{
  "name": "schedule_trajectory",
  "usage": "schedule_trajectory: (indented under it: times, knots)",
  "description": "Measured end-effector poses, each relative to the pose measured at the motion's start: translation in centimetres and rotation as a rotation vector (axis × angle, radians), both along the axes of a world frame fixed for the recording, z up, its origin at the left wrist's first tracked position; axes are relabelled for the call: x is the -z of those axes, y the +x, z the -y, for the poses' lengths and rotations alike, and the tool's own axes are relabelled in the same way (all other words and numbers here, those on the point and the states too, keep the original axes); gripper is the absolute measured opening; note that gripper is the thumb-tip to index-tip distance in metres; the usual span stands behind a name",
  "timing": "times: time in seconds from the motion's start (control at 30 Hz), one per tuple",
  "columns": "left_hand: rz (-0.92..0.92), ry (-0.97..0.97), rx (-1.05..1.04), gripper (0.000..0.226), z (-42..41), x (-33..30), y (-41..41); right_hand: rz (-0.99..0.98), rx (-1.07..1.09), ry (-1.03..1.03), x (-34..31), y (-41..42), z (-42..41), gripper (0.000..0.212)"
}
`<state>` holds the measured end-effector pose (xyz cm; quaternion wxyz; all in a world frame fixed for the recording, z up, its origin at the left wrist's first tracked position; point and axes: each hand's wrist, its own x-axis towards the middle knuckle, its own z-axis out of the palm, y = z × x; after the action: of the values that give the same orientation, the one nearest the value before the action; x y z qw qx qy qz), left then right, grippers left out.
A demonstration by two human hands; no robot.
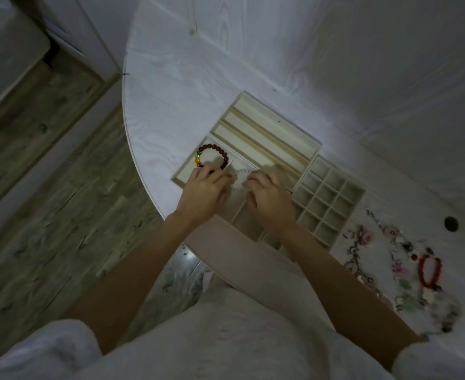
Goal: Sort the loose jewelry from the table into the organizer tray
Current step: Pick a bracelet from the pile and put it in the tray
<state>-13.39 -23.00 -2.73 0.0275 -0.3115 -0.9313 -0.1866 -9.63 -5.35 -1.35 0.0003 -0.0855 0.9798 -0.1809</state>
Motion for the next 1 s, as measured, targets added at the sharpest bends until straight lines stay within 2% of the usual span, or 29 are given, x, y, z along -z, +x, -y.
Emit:
schedule_trajectory:
  times: [0.13, 0.3, 0.5, 0.73, 1.0]
  knots:
    - [-0.114, -0.133, 0.124, 0.032, -0.1, 0.2, -1.2, -0.051, -0.094, 0.117, 0.9, 0.9, 0.2, 0.023]
    - [-0.128, -0.206, 0.146, 0.035, -0.6, -0.1, -2.2, -0.029, -0.08, 0.108, 1.3, 1.4, 0.3, 0.02]
    - [-0.125, -0.185, 0.119, 0.031, -0.5, -0.2, -1.0, -0.068, 0.017, 0.067, 0.4, 0.3, 0.0, 0.032]
    - [-0.163, -0.143, 0.11, 0.03, -0.2, 0.3, 0.4, 0.007, -0.083, 0.267, 0.5, -1.2, -0.6, 0.04]
    - [-0.17, -0.152, 0.098, 0.031, -0.2, 0.3, 0.9, -0.025, -0.051, 0.207, 0.8, 0.0, -1.2, 0.039]
